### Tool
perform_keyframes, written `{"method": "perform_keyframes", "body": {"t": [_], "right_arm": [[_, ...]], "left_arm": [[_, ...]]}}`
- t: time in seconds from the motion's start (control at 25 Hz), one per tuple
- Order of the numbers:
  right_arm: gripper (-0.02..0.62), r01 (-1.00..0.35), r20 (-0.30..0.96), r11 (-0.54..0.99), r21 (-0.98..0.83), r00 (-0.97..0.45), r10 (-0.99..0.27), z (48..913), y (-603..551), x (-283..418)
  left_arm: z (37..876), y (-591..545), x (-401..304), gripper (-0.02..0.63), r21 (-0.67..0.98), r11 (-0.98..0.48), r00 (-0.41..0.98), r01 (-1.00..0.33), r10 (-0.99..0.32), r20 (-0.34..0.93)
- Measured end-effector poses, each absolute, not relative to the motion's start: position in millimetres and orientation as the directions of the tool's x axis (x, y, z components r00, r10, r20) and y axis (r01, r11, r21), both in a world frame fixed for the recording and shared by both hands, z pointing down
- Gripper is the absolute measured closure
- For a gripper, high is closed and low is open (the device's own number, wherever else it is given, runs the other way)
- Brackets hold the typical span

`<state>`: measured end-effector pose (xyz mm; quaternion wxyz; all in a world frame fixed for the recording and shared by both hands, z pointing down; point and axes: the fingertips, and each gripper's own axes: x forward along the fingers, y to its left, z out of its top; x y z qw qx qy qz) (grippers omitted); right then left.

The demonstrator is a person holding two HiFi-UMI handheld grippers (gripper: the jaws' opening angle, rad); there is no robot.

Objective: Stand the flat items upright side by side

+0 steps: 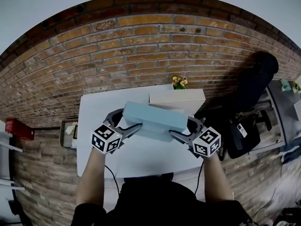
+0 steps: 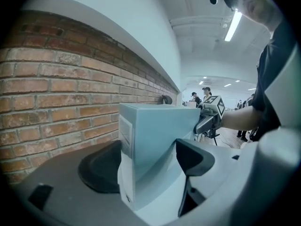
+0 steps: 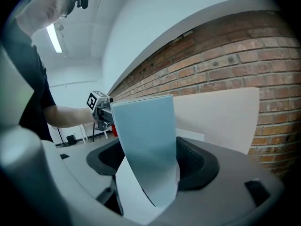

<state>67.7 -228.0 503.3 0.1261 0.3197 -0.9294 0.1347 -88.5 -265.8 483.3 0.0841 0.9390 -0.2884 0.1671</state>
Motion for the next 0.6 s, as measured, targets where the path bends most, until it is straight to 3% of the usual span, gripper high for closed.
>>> {"method": "perform_keyframes", "body": {"t": [0.6], "right_arm": [[0.224, -0.618, 0.378, 0.779, -0.108, -0.750, -0.543, 512.4, -236.4, 135.1]], "left_arm": [[493.4, -253.7, -23.0, 0.224, 0.052, -0.745, 0.697, -0.665, -0.594, 0.402]]}}
